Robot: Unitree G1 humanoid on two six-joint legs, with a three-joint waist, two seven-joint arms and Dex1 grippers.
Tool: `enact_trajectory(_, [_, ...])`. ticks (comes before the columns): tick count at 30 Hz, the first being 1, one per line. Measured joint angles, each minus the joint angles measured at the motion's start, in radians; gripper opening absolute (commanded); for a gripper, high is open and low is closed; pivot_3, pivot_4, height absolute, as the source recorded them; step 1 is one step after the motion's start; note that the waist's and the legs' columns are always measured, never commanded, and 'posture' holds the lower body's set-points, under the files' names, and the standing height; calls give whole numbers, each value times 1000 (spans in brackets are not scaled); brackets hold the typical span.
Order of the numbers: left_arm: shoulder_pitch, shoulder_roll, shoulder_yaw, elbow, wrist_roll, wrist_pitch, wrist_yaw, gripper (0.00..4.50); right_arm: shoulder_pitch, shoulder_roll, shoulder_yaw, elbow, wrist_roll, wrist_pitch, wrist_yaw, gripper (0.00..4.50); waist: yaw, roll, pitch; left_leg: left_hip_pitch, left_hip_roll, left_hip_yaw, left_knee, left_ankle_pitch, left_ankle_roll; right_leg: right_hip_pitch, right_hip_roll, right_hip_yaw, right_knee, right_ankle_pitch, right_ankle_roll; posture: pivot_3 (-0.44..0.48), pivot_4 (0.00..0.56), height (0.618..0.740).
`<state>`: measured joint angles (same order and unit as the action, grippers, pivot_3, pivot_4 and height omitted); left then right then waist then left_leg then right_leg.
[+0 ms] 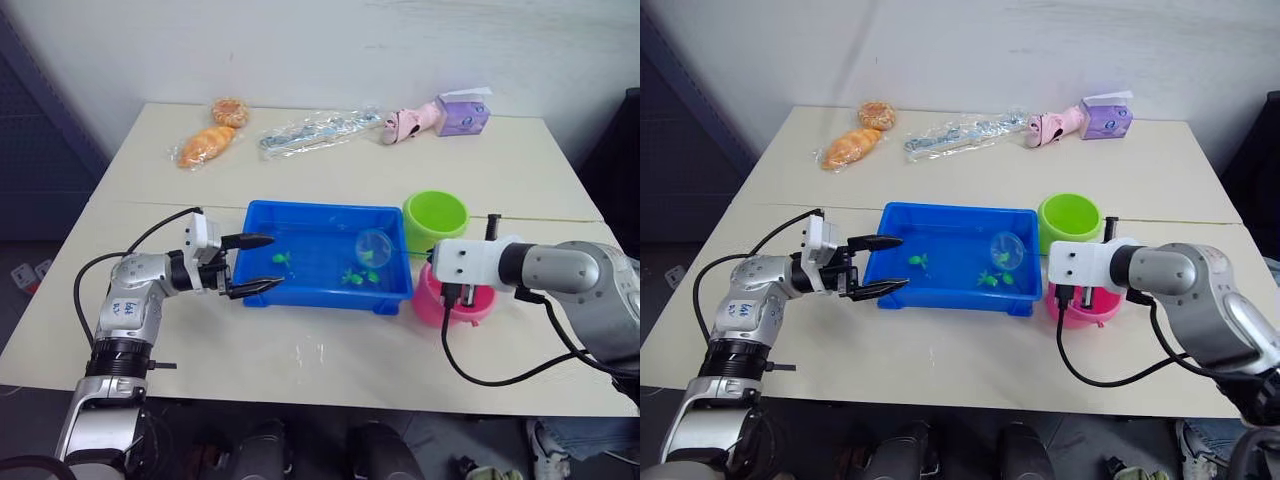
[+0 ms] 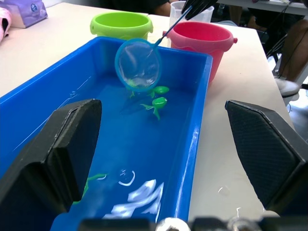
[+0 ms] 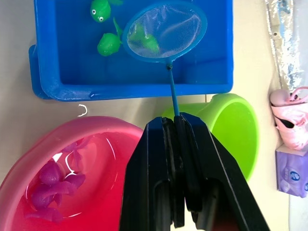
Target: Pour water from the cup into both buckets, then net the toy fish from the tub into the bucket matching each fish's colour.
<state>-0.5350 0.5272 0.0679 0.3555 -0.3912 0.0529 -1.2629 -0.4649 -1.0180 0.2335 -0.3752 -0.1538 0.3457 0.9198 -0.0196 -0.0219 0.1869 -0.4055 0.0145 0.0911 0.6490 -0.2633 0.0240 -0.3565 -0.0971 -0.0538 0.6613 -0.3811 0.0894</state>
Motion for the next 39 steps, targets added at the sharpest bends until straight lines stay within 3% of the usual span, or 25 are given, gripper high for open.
enact_trajectory(5, [-3,-5,-6,-3,0,0,3,4428,-75,63,58,123,-87,-78,-24,0,-9,0,0,0,0,0,0,0,0,0,0,0,0,0,0,0,150,740])
enact_trajectory(12, [-2,-6,-7,-3,0,0,7,4428,-131,63,74,268,-187,-219,-47,0,-8,0,0,0,0,1,0,0,0,-1,0,0,0,0,0,0,150,740])
enact_trajectory(31, [-2,-16,-8,-24,0,2,17,4428,-139,69,75,176,-183,-160,197,0,-8,0,0,0,0,0,0,0,0,-1,0,0,0,0,0,0,150,740])
enact_trajectory(39, [-2,-15,-8,-24,0,2,17,4428,-115,114,72,108,-111,17,277,0,-7,0,0,0,0,0,0,0,0,0,0,0,0,0,0,0,150,740])
